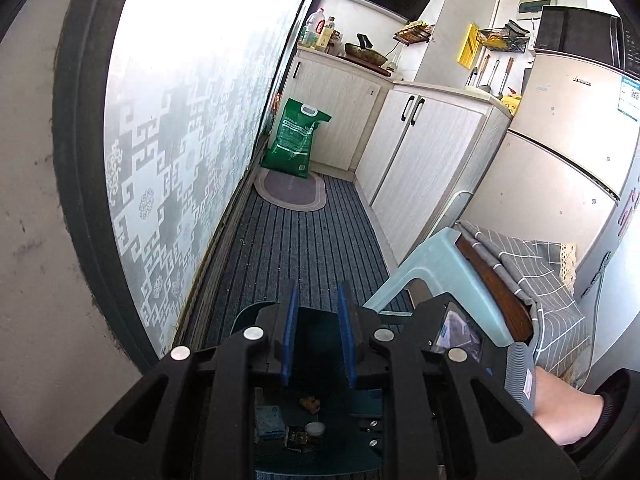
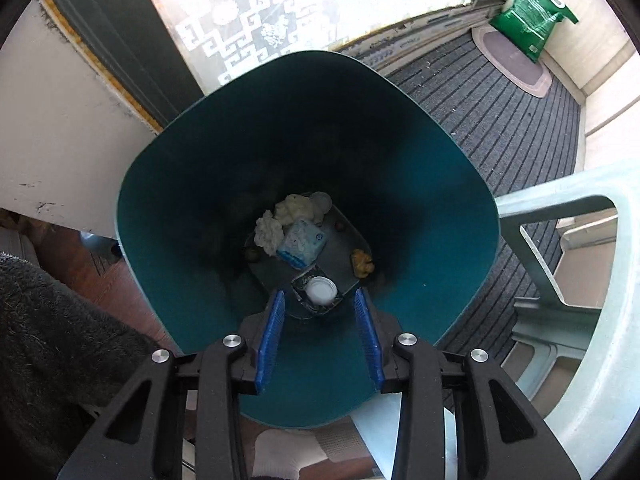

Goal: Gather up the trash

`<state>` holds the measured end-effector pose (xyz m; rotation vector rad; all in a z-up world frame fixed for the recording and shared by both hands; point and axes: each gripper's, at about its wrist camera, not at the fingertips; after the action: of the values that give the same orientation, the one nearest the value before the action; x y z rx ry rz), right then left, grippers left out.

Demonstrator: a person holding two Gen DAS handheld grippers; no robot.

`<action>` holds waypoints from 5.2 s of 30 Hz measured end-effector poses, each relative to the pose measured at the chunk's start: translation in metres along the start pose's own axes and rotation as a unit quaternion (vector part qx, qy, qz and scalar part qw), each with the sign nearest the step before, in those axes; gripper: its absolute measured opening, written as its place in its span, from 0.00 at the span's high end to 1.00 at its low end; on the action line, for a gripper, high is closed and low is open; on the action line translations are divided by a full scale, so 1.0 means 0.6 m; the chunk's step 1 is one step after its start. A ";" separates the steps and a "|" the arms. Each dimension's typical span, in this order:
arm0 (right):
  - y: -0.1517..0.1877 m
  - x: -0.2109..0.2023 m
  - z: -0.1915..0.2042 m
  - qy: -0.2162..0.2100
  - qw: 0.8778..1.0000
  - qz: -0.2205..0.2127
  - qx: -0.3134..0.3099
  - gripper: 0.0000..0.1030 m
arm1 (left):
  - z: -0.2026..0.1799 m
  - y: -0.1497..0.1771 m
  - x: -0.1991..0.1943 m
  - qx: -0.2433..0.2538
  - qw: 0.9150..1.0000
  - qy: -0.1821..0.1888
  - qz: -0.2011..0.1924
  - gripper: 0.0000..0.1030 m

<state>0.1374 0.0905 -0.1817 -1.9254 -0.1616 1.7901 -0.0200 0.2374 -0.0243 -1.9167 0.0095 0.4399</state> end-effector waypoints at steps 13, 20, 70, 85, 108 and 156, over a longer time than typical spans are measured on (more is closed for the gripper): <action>0.001 -0.187 -0.001 0.023 0.986 -0.162 0.028 0.75 | -0.036 -0.032 -0.090 0.063 0.998 -0.015 -0.029 0.59; 0.088 -0.340 -0.002 0.026 0.958 -0.277 0.065 0.62 | -0.067 -0.027 -0.134 0.077 0.996 -0.024 -0.040 0.42; 0.480 -0.600 -0.166 0.110 0.898 -0.386 0.180 0.03 | -0.154 0.048 -0.158 0.134 0.989 -0.061 -0.016 0.03; 0.477 -0.600 -0.163 0.113 0.900 -0.384 0.174 0.03 | -0.153 0.047 -0.158 0.132 0.989 -0.059 -0.015 0.03; 0.476 -0.600 -0.161 0.114 0.900 -0.384 0.173 0.03 | -0.155 0.048 -0.159 0.130 0.990 -0.059 -0.013 0.03; 0.481 -0.598 -0.164 0.114 0.902 -0.381 0.171 0.03 | -0.147 0.053 -0.154 0.135 0.990 -0.049 -0.006 0.03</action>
<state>0.1153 -0.3355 0.0176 -1.4972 -0.4205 0.9887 -0.0866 0.1272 0.0035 -1.6281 -0.0072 0.4971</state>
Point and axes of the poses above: each gripper's, at about its wrist camera, not at the fingertips, and x roughly the way its jaws point, z to its left, y to its underside, and after that the axes turned 14 degrees about -z, right-handed
